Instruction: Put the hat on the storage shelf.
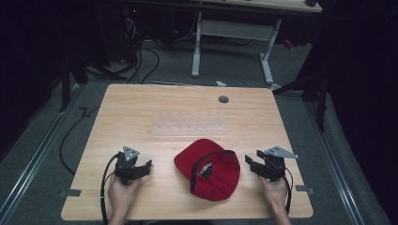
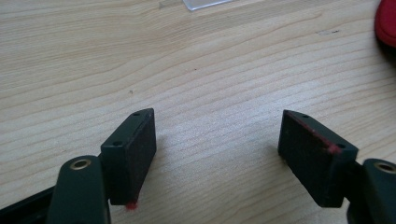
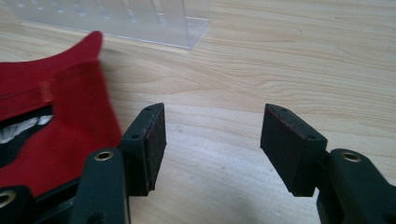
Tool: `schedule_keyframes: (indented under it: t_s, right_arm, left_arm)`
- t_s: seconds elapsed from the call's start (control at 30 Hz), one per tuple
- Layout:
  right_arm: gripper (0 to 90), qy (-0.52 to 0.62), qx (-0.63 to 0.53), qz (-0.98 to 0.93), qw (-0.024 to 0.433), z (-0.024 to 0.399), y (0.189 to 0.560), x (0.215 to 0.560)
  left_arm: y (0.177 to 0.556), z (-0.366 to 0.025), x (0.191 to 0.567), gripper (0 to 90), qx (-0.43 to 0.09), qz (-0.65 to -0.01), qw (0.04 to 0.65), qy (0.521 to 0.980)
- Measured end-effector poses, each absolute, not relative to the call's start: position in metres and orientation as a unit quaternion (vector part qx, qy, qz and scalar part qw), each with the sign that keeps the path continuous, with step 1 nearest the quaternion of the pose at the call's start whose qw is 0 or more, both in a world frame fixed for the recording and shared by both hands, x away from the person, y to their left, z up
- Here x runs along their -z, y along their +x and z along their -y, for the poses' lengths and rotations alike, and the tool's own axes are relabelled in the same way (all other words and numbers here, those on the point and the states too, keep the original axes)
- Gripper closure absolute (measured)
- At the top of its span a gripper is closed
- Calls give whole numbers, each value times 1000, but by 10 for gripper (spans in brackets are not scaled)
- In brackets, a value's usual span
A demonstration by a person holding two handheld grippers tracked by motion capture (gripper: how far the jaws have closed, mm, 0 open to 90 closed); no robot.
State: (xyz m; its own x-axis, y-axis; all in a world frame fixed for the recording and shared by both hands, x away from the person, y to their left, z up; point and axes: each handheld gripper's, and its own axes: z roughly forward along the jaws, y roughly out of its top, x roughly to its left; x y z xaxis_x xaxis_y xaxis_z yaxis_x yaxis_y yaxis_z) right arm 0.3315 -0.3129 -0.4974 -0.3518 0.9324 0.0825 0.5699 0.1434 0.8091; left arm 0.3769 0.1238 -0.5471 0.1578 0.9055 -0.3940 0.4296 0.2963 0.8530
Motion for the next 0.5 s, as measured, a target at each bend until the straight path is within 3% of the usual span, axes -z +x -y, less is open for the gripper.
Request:
schedule_keyframes:
  t_s: [0.5]
  right_arm:
    - [376,472,-421,-747,207,290,317,484]
  left_arm:
    - [377,-124,547,278,-225,-608,527,549]
